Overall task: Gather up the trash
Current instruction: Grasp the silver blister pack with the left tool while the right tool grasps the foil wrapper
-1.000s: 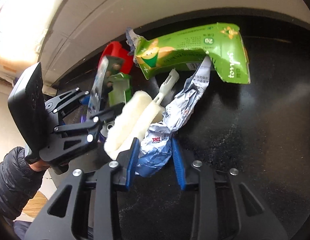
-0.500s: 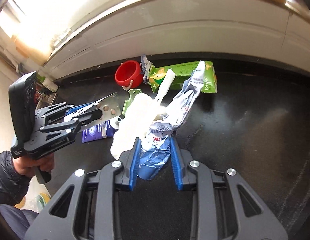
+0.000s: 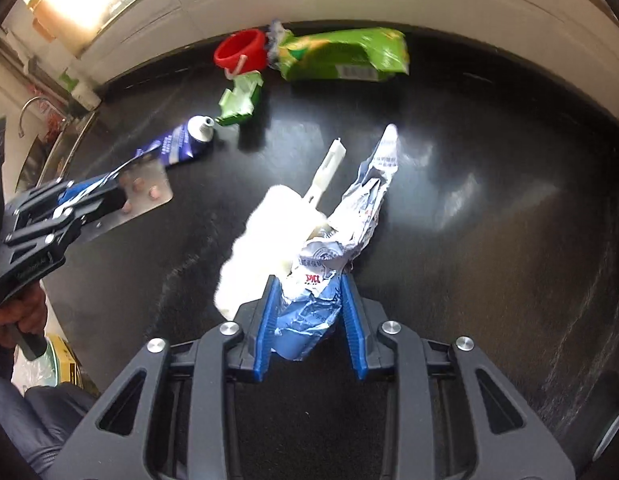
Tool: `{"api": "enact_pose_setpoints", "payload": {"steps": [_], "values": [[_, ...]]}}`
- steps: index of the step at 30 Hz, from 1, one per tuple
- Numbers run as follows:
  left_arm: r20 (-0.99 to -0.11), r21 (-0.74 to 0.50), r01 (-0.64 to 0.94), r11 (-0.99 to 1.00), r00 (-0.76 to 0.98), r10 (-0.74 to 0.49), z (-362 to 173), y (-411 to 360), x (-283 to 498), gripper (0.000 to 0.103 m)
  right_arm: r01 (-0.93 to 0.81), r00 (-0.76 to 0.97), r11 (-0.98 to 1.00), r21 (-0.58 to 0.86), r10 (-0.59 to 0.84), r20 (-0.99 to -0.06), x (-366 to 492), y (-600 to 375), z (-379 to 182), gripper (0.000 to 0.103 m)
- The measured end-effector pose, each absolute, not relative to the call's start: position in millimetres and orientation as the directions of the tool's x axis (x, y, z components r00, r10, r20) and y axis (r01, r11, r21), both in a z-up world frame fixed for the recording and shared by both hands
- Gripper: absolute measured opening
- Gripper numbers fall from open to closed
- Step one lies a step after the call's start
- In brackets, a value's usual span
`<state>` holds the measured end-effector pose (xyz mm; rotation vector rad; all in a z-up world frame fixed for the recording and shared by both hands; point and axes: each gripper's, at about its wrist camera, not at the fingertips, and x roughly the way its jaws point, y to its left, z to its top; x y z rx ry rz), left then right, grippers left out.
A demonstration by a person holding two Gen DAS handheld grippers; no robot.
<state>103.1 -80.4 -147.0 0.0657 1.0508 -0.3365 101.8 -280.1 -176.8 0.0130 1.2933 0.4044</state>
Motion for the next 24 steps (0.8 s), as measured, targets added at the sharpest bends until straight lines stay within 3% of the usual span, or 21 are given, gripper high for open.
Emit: {"api": "enact_pose_setpoints", "payload": {"steps": [3,20,21,23,24], "values": [[-0.866,-0.110,0.289,0.951,0.442,-0.234,-152.4,-76.8,87.8,0.028,-0.236,0.214,0.944,0.230,0.282,-0.935,92.1,-292.8,-186.5,0.068],[-0.852,-0.098,0.214,0.972,0.486,-0.193,-141.0,-61.7,57.4,0.028,-0.080,0.142,0.928,0.365,0.373,-0.917,81.6,-313.7,-206.1,0.068],[-0.851,-0.097,0.212,0.973,0.489,-0.191,-140.1,-61.2,56.7,0.028,-0.073,0.135,0.929,0.363,0.370,-0.919,82.8,-310.9,-209.6,0.067],[-0.851,-0.094,0.205,0.974,0.491,-0.186,-138.6,-59.2,54.9,0.028,-0.096,0.152,0.938,0.332,0.344,-0.927,83.9,-304.8,-209.3,0.039],[-0.850,-0.093,0.201,0.975,0.494,-0.183,-137.5,-57.8,53.7,0.028,-0.105,0.144,0.936,0.335,0.348,-0.926,84.2,-302.6,-209.2,0.034]]}}
